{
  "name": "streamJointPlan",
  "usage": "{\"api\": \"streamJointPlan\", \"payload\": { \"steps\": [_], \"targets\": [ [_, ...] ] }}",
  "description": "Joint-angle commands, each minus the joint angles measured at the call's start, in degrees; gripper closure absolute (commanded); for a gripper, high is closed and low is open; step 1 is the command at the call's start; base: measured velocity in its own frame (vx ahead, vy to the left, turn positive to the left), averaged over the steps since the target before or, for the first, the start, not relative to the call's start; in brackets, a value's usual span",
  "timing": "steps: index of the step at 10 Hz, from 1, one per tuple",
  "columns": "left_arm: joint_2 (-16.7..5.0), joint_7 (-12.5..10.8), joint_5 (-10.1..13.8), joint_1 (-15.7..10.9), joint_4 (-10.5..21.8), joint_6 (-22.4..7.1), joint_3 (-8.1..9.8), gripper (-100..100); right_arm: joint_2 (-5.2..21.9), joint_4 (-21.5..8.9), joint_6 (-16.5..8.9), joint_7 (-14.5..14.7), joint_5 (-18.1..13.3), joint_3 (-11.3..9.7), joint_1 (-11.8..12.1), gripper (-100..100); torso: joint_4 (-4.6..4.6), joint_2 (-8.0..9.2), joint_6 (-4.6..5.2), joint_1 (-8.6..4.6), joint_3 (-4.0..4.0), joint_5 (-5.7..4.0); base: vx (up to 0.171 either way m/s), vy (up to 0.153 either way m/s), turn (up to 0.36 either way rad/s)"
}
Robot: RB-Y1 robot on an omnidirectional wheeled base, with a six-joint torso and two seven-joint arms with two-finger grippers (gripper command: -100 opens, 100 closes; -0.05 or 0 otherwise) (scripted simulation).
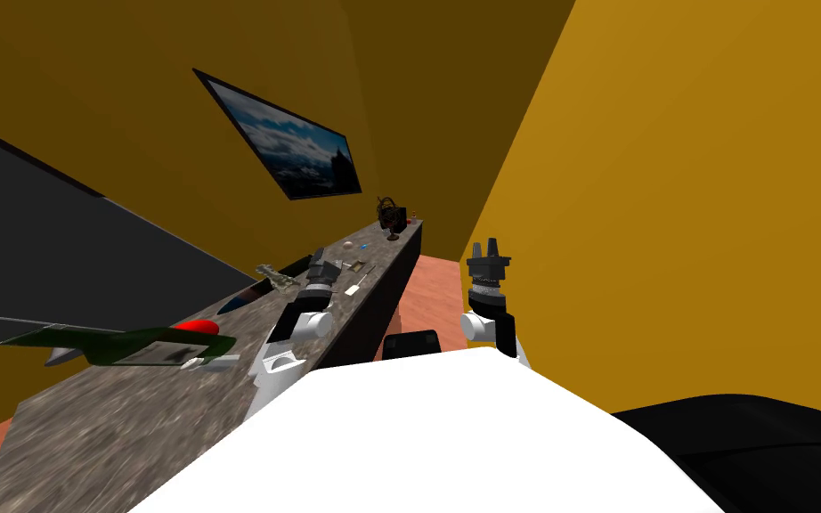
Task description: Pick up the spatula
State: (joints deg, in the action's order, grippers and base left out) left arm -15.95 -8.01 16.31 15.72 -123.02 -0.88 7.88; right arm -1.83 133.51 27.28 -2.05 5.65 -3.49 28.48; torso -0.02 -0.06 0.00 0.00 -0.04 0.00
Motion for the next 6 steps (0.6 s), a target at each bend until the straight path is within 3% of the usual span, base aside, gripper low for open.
{"api": "streamJointPlan", "payload": {
  "steps": [1, 2, 3, 5, 6],
  "targets": [
    [-1.19, -2.38, 2.18, -1.58, 0.51, -2.86, 0.56, -100, 0.0, 0.0, 0.0, 0.0, 0.0, 0.0, 0.0, 0, 0.0, 0.0, 0.0, 0.0, 0.0, 0.0, 0.014, -0.004, 0.006],
    [-1.19, -2.38, 2.18, -1.58, 0.51, -4.41, 0.56, -100, 0.0, 0.0, 0.0, 0.0, 0.0, 0.0, 0.0, 0, 0.0, -0.01, 0.0, 0.0, 0.0, 0.0, 0.012, -0.004, 0.003],
    [-2.29, -4.51, 4.12, -3.05, 1.13, -6.22, 1.07, -100, 0.0, 0.0, 0.0, 0.0, 0.0, 0.0, 0.0, 0, 0.0, 0.0, 0.0, -0.01, 0.0, 0.0, 0.017, -0.004, 0.008],
    [-2.29, -4.51, 4.12, -3.05, 1.13, -8.31, 1.07, -100, 0.0, 0.0, 0.0, 0.0, 0.0, 0.0, 0.0, 0, 0.0, -0.01, 0.0, 0.0, -0.01, 0.0, 0.012, -0.003, 0.001],
    [-3.4, -6.66, 6.05, -4.49, 1.78, -10.6, 1.56, -100, 0.0, 0.0, 0.0, 0.0, 0.0, 0.0, 0.0, 0, 0.0, 0.02, 0.0, -0.01, 0.01, 0.0, 0.015, -0.005, 0.008]
  ]
}}
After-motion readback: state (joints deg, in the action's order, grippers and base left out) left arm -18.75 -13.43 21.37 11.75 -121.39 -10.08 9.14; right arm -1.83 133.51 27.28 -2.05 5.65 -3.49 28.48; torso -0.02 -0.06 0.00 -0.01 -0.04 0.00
